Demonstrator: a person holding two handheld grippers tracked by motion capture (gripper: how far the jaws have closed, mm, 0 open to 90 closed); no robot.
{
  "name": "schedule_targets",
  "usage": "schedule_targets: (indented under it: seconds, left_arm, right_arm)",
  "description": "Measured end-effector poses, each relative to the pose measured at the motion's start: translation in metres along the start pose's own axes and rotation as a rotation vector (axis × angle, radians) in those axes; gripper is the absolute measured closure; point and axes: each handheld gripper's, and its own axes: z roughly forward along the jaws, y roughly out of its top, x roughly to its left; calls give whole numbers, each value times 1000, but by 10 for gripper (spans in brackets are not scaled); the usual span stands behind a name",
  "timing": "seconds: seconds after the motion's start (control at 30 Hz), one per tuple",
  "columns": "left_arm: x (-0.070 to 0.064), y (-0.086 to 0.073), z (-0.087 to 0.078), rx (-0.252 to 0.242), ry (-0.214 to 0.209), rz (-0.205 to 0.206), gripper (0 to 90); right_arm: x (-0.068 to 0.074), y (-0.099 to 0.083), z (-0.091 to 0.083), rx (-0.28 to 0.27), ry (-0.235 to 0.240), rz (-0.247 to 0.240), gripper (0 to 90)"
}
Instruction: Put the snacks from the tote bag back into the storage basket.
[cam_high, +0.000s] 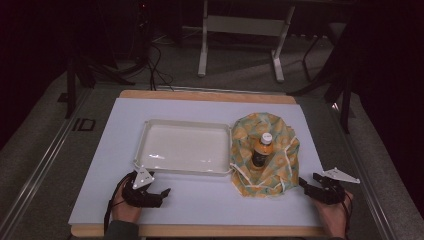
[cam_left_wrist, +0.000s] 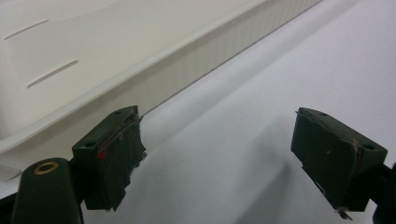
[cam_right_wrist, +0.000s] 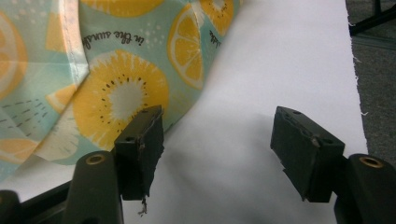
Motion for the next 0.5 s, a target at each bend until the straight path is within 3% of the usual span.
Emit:
schedule_targets:
  seconds: [0.5]
  left_arm:
    - [-2,0,0,1,-4,15,167]
  right_arm:
    - [-1,0,-2,-22,6,13,402]
